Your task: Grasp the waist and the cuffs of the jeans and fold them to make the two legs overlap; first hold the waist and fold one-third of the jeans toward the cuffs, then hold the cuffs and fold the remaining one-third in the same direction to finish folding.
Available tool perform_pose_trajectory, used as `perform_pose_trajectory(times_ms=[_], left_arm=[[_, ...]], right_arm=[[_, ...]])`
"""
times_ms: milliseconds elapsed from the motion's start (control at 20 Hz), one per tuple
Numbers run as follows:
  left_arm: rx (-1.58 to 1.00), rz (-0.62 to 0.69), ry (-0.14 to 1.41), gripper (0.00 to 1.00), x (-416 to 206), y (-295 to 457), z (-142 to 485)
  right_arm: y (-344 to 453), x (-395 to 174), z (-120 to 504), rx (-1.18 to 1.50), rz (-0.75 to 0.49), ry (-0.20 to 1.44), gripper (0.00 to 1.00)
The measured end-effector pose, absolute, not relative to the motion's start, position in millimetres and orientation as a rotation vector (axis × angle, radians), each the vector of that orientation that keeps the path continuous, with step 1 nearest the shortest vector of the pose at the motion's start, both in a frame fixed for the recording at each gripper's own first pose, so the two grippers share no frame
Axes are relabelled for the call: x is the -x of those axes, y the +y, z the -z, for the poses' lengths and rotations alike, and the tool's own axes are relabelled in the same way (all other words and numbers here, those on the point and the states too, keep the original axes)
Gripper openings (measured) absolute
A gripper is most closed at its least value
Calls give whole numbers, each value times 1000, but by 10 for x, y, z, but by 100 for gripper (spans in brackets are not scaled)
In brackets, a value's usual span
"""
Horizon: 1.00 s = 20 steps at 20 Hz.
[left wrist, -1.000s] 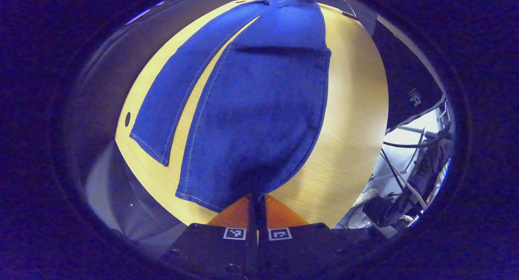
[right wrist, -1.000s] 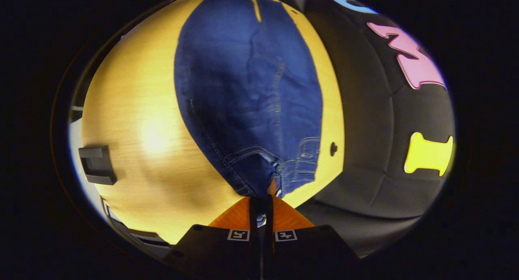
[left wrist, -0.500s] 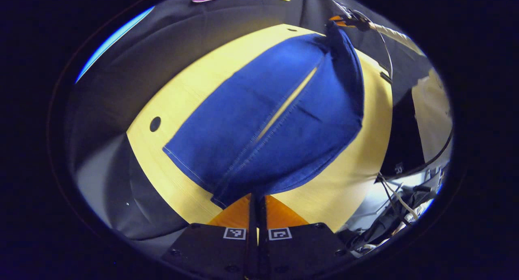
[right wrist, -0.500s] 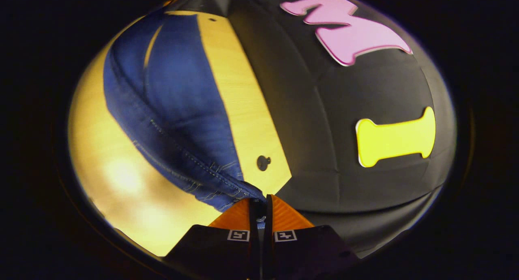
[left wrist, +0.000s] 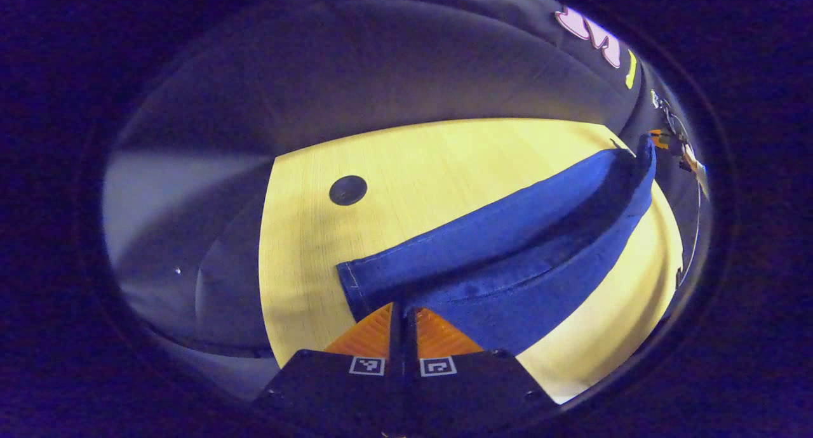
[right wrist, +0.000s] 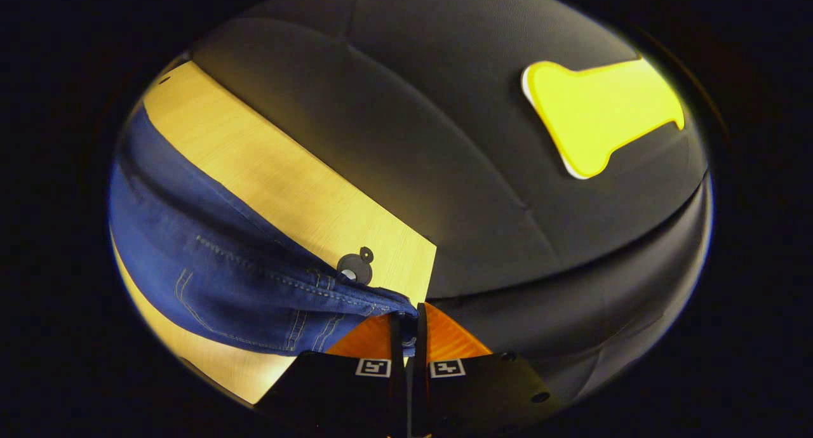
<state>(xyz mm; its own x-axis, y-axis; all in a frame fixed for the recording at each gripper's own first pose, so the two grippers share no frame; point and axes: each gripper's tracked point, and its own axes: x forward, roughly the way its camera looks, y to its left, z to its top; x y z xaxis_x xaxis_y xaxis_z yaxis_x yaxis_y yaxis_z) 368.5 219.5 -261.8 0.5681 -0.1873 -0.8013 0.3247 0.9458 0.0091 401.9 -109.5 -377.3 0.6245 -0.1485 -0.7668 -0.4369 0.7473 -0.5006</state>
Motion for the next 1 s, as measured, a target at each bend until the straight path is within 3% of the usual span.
perform_pose_trajectory(times_ms=[150, 250, 350, 400, 450, 500, 550, 800, 1000], left_arm=[[-190, 247, 842, 6, -3964, 2146, 2630], [-248, 205, 877, 7, -3956, 2169, 2681], [-289, 173, 867, 19, -3981, 2143, 2666], [-289, 174, 836, 45, -4001, 2077, 2653], [-290, 166, 798, 72, -4019, 2036, 2615], [-307, 139, 747, 98, -4000, 2027, 2531], [-323, 106, 686, 98, -4007, 2020, 2390], [-161, -42, 344, 97, -3610, 1763, 1436], [-10, -78, 232, 97, -3235, 1525, 1217]], right_arm=[[-1043, -4080, 4003, 713, -166, 919, 7], [-1009, -4082, 4133, 673, -128, 940, 7], [-930, -4039, 4227, 616, -133, 952, 33], [-902, -4019, 4218, 594, -129, 937, 47], [-912, -3984, 4169, 568, -109, 914, 51], [-889, -3924, 4157, 505, -106, 904, 75], [-860, -3848, 4126, 433, -94, 901, 99], [-915, -3774, 4351, -128, 73, 794, 98], [-910, -3749, 4932, -408, 223, 778, 98]])
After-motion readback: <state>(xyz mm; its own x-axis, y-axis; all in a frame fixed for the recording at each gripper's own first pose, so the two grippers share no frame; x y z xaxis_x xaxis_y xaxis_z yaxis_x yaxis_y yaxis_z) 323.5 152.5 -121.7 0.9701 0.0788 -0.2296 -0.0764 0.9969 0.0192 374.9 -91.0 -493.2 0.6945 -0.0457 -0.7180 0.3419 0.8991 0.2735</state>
